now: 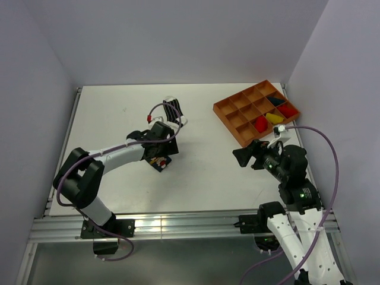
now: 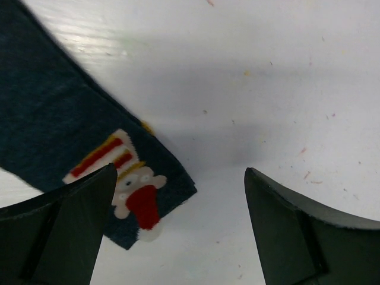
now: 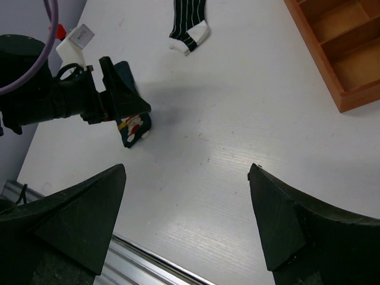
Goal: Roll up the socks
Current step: Move the sock to the center of the board.
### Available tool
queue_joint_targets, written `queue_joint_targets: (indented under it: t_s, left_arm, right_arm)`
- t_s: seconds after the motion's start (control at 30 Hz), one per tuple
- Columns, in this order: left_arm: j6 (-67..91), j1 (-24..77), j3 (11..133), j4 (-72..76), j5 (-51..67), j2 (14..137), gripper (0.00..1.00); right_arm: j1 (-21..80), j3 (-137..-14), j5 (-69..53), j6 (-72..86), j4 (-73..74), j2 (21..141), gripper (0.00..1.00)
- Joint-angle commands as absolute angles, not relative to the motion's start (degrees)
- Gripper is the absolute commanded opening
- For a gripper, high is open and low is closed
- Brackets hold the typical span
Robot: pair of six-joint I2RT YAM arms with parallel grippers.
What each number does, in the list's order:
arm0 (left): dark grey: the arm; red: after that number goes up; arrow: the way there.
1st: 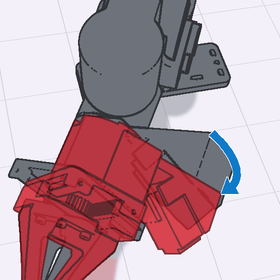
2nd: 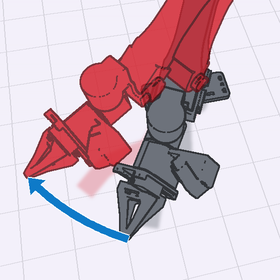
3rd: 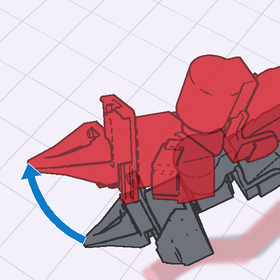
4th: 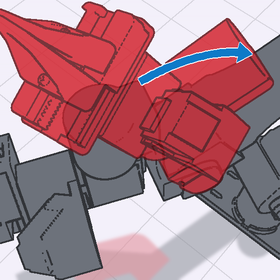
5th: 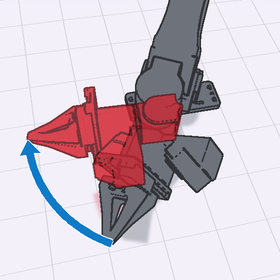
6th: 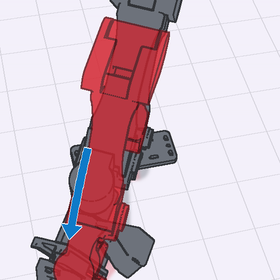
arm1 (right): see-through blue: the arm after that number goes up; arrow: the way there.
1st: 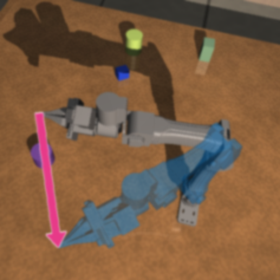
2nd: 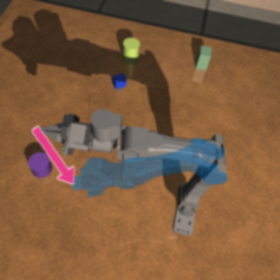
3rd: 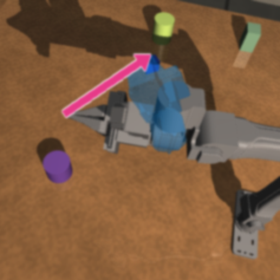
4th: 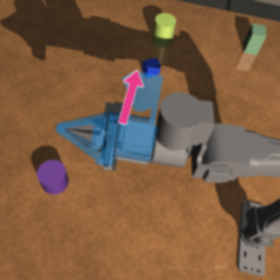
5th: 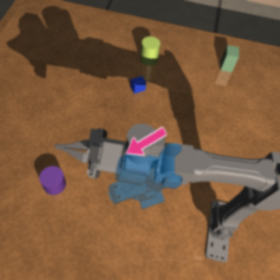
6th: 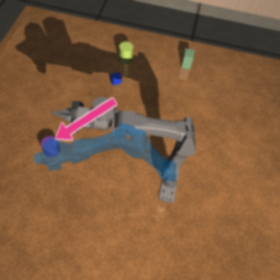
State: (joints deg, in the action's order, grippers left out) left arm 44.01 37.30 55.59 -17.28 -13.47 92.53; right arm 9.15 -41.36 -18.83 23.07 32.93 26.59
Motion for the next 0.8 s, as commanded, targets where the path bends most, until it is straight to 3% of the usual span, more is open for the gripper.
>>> queue_joint_targets:
  t_s: [0.0,0.43,0.77]
  left_arm:
    - [46.22,37.79,55.2,-12.57,-7.48,94.39,0.94]
    - [56.25,41.83,61.95,-5.44,-0.88,104.68,0.95]
    - [44.93,43.85,61.18,-14.15,-22.66,89.23,0.93]
  right_arm:
    - [9.67,-40.34,-20.56,23.82,29.45,27.68,0.91]
    - [9.67,-38.23,-21.8,24.87,27.42,31.37,0.9]
    - [10.02,-35.33,-25.57,29.44,20.75,37.08,0.88]
